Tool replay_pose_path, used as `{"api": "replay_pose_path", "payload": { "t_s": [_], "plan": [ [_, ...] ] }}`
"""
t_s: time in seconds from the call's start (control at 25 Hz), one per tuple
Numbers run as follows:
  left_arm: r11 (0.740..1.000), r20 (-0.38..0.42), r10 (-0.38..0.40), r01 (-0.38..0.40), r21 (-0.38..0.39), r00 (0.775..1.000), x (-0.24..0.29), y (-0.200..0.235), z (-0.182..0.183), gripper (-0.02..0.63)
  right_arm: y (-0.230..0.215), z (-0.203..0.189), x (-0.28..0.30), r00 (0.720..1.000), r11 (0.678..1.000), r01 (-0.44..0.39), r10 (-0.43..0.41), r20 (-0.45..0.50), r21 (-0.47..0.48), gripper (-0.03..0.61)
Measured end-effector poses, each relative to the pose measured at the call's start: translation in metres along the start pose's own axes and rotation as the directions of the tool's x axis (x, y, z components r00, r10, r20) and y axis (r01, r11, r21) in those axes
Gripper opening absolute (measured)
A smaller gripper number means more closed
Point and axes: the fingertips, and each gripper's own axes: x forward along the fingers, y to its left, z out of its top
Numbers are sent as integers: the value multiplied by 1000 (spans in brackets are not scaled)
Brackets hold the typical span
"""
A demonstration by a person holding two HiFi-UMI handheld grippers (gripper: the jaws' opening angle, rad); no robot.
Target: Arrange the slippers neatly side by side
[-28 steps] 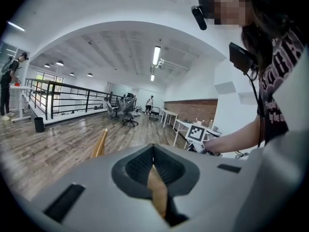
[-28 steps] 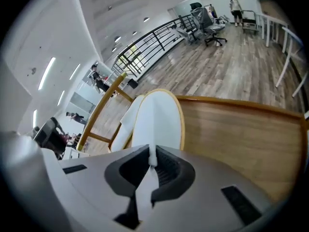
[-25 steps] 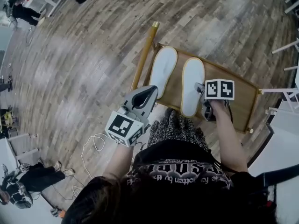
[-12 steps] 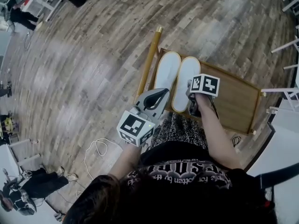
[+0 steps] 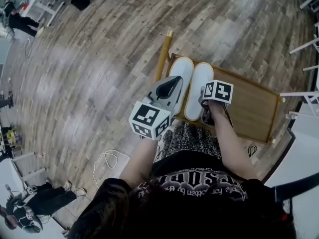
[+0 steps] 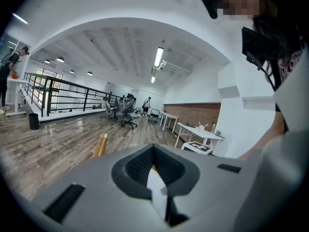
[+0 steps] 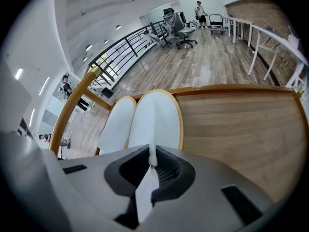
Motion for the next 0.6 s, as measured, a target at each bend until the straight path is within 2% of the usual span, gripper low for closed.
{"api": "replay_pose_path", "payload": {
  "t_s": [0.2,0.4,0.6],
  "plan": [
    [1000,16,8,-8,-4,1000,10,6,8,3,-3,2,2,999,999,35,-35,13,6,20],
    [1000,1,12,-12,-24,1000,8,6,0,3,-6,0,-3,998,996,46,-49,37,71,20],
    [1000,-7,10,-11,-19,1000,11,6,-3,3,-3,-2,2,999,999,43,-43,21,21,20]
  ]
}}
